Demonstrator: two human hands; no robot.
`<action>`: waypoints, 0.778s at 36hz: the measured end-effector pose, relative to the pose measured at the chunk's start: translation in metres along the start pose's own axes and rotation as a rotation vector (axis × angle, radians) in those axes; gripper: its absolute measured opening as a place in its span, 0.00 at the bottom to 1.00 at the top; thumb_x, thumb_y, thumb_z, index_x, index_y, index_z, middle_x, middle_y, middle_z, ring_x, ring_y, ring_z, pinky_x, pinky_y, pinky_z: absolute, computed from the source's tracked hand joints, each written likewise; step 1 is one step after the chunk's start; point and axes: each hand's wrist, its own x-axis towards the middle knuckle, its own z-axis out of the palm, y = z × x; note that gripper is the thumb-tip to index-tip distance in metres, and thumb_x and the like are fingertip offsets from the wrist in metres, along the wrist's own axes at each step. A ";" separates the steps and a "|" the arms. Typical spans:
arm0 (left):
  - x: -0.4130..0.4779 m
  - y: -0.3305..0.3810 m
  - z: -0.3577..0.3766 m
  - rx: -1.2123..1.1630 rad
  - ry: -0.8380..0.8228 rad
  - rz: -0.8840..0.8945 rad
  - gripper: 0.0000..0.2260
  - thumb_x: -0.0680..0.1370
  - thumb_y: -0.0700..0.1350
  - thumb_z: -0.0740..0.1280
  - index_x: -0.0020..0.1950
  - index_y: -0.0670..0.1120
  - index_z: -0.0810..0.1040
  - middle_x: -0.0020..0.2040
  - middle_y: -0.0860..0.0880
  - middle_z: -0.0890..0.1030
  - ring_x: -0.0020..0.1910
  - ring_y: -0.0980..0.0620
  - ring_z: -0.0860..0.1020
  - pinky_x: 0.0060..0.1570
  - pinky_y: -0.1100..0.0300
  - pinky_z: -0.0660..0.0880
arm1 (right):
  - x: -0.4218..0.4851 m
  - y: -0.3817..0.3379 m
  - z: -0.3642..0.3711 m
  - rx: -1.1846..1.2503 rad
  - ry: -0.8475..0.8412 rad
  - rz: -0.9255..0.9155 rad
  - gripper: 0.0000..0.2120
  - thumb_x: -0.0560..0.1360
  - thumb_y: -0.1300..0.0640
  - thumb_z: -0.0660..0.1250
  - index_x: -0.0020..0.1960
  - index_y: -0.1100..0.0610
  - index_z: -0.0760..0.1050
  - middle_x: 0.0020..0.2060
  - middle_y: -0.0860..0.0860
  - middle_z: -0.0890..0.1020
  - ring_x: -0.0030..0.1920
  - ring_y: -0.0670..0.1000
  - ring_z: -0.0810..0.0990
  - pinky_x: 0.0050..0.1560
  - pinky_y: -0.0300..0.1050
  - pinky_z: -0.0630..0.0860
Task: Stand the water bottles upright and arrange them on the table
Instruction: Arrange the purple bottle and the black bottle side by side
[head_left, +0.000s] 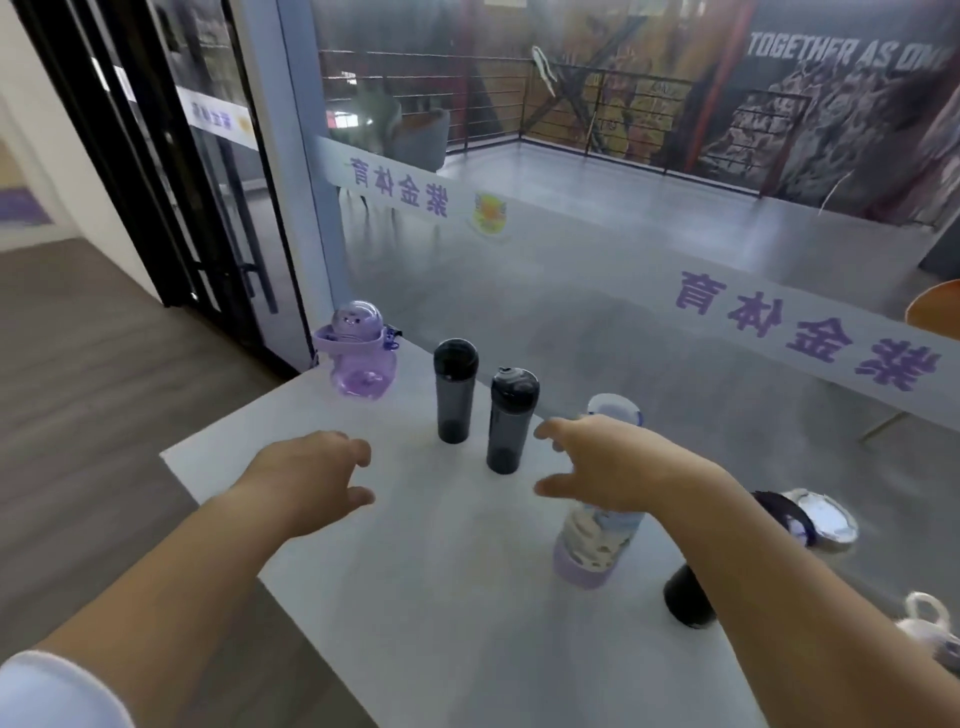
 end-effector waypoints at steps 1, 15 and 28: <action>0.003 -0.009 -0.001 -0.002 0.003 -0.010 0.19 0.75 0.59 0.63 0.64 0.55 0.69 0.62 0.54 0.74 0.59 0.50 0.75 0.54 0.56 0.73 | 0.009 -0.005 -0.001 0.004 0.008 -0.012 0.28 0.73 0.41 0.65 0.68 0.51 0.65 0.62 0.51 0.76 0.58 0.55 0.76 0.58 0.52 0.75; 0.098 -0.104 -0.019 0.014 -0.015 -0.052 0.19 0.75 0.59 0.62 0.64 0.56 0.69 0.62 0.55 0.74 0.58 0.52 0.75 0.54 0.55 0.74 | 0.143 -0.051 0.002 0.053 -0.059 -0.045 0.24 0.75 0.42 0.63 0.67 0.52 0.65 0.60 0.49 0.75 0.54 0.53 0.76 0.53 0.48 0.74; 0.213 -0.159 -0.054 0.076 0.072 0.001 0.16 0.76 0.59 0.61 0.62 0.56 0.70 0.60 0.55 0.74 0.58 0.51 0.74 0.45 0.58 0.69 | 0.253 -0.079 -0.046 0.044 0.067 -0.081 0.25 0.76 0.42 0.62 0.68 0.51 0.63 0.62 0.50 0.74 0.59 0.54 0.75 0.56 0.52 0.75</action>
